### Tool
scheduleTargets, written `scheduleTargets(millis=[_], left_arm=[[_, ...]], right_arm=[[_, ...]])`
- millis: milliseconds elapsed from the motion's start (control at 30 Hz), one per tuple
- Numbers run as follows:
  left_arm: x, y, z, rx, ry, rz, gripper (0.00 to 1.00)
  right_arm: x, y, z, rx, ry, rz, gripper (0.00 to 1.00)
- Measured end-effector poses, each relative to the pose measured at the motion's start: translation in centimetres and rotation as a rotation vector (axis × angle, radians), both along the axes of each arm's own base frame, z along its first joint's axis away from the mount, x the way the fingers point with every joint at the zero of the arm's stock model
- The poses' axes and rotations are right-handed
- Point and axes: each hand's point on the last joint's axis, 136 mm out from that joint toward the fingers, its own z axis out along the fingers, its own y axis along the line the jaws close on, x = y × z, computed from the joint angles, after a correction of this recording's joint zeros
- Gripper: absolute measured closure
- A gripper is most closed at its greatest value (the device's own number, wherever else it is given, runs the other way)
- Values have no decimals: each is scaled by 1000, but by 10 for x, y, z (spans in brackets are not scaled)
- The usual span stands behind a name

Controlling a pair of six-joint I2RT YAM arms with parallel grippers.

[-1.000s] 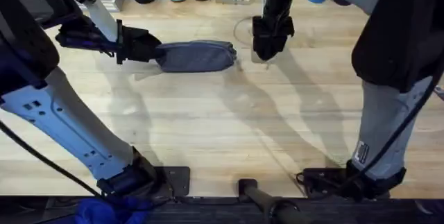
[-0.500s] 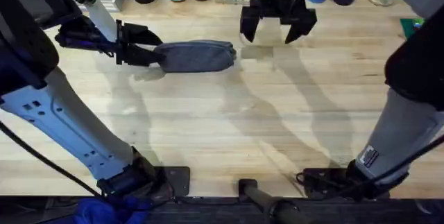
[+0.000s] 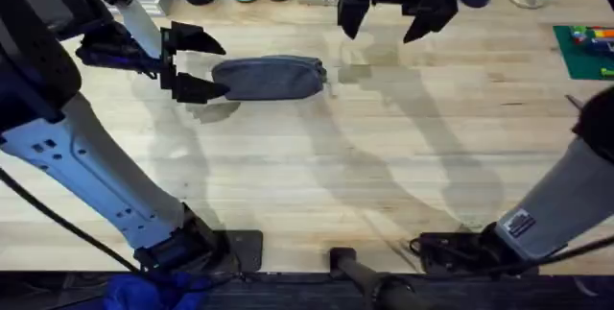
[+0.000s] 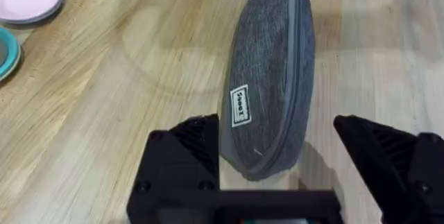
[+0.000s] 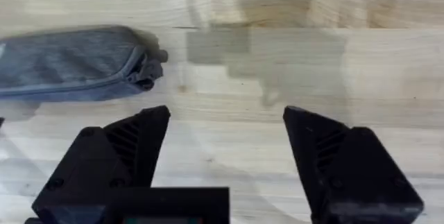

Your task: Unzip the bag, pick up the pens from the table one at a time and place them inside, then zip the bag closed.

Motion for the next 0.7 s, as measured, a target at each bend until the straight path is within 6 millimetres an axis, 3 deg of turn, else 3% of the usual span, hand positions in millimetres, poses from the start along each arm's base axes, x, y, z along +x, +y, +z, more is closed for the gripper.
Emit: scheduleTargets(millis=[167,333,500,700], left_arm=[[-2,-1,2,-10,17,0,7],[-13,-4,20,-62,118,7,6],[-5,4,41,-57,122,20,4],[-1,8,48,-48,174,50,1]], right_arm=[[-3,-1,17,17,-39,0,5],[-6,-3,30,30,-69,0,6],[-6,-3,32,33,-74,0,5],[-7,-3,32,33,-73,0,5]])
